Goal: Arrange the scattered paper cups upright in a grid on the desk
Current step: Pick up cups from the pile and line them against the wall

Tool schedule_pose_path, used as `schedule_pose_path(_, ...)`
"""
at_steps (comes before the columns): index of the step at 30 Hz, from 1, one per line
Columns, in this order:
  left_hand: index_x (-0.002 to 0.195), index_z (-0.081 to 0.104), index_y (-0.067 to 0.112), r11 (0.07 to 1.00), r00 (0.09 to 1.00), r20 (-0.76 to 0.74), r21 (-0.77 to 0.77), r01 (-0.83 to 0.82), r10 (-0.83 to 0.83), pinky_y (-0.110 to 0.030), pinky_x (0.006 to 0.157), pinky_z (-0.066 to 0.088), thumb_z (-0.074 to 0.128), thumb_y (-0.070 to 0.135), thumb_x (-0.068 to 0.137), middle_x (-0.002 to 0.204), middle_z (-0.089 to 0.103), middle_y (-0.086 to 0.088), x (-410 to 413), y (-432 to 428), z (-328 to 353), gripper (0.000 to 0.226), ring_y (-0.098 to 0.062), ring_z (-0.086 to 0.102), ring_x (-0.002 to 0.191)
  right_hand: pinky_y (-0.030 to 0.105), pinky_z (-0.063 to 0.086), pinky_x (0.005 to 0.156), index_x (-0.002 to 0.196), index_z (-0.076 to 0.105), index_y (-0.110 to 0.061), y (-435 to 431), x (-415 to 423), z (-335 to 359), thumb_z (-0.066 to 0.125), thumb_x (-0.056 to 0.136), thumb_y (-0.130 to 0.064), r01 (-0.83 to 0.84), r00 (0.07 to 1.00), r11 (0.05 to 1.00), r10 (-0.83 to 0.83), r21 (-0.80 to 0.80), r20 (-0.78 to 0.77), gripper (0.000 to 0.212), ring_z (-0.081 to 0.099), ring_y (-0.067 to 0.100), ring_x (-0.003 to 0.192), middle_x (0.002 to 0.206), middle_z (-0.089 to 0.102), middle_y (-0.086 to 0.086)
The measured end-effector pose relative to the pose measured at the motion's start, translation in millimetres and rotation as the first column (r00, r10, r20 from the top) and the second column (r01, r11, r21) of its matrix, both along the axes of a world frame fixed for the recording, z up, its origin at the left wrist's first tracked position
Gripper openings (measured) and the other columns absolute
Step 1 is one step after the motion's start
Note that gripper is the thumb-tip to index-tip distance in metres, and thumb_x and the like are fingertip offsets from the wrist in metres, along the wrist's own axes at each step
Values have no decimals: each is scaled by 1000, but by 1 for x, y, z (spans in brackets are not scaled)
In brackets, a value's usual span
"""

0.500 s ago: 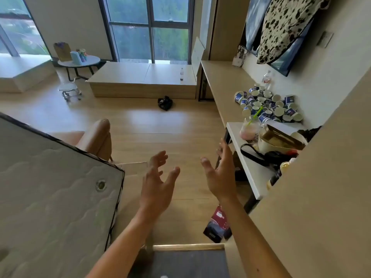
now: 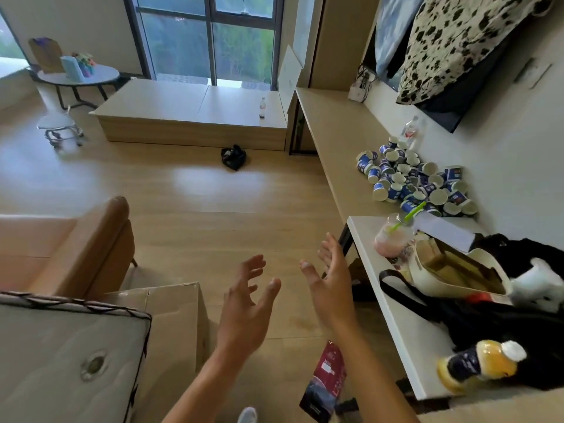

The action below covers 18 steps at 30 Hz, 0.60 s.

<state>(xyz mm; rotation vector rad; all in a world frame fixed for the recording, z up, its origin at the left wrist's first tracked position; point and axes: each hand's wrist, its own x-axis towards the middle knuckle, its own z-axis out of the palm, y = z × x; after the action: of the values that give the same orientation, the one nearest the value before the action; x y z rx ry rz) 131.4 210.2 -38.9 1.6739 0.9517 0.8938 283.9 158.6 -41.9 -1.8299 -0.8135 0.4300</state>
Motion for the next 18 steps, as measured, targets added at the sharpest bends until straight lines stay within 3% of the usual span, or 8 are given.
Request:
schedule_pose_path(3, 129, 51, 32, 999, 1000, -4, -31, 8, -8, -35, 96, 54, 62, 46, 88, 126, 60, 16, 25, 36, 4, 45, 0, 58, 115, 47, 44, 110, 153, 24, -42, 36, 24, 0, 65, 94, -41, 16, 999, 1000, -16, 1, -30, 71, 44, 8, 136, 154, 39, -11)
schedule_pose_path(7, 123, 54, 34, 999, 999, -23, -39, 27, -27, -33, 92, 55, 66, 32, 92, 120, 64, 13, 66, 86, 10, 34, -1, 61, 110, 43, 45, 110, 152, 28, -40, 86, 60, -1, 67, 94, -39, 31, 997, 999, -29, 26, -71, 70, 47, 6, 133, 152, 41, -14)
schedule_pose_path(10, 119, 58, 34, 998, 998, -27, -42, 51, -52, -30, 90, 55, 66, 40, 92, 117, 66, 18, 107, 125, 11, 29, 2, 62, 108, 37, 45, 107, 151, 32, -36, 124, 95, -6, 68, 94, -35, 58, 993, 997, -52, 47, -109, 68, 49, 7, 131, 150, 44, -12)
schedule_pose_path(14, 117, 60, 33, 997, 996, -50, -20, 71, -72, -30, 88, 57, 61, 52, 83, 114, 67, 21, 168, 178, 6, 39, 5, 63, 105, 27, 45, 99, 151, 35, -29, 178, 157, -20, 68, 94, -31, 83, 988, 995, -74, 61, -132, 65, 54, 7, 124, 146, 48, -9)
schedule_pose_path(18, 118, 60, 32, 994, 990, -89, -4, 106, -106, -34, 89, 58, 59, 52, 84, 115, 67, 19, 239, 234, 5, 39, 4, 63, 106, 22, 44, 95, 151, 35, -26, 230, 229, -26, 68, 94, -30, 106, 986, 990, -93, 90, -139, 65, 56, 8, 122, 146, 49, -6)
